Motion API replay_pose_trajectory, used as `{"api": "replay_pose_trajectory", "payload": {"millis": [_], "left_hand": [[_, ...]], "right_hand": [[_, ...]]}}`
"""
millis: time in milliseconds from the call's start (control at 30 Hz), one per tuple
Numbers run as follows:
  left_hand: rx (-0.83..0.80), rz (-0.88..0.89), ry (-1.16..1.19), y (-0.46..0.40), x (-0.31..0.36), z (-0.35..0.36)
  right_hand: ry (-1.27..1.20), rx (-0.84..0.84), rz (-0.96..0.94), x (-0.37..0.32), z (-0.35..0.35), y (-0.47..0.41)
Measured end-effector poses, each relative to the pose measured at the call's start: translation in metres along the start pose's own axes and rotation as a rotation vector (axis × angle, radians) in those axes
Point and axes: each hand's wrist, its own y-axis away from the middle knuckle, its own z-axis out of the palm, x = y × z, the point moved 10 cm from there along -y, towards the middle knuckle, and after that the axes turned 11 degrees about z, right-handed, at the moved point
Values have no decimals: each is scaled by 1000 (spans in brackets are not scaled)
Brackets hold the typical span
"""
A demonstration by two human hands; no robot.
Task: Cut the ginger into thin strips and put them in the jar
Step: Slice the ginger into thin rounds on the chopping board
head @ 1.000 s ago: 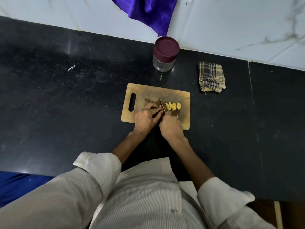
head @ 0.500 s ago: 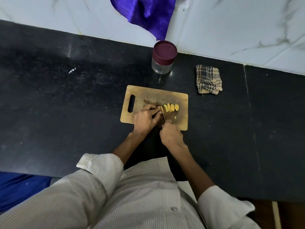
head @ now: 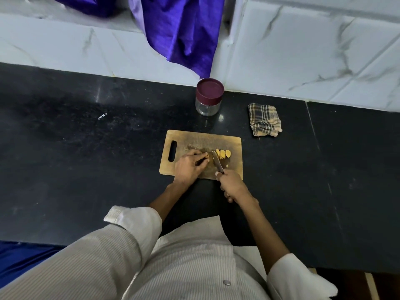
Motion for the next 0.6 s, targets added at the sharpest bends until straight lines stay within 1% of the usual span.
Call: {"api": "replay_pose_trajectory", "payload": {"millis": [100, 267, 600], "left_hand": [[15, 10, -19, -3, 3, -3], [20, 19, -17, -3, 5, -5], [22, 20, -15, -2, 4, -3]], "right_hand": [[-66, -1, -6, -3, -6, 0], [-148, -22, 17, 11, -9, 0], [118, 6, -68, 7, -2, 9]]}}
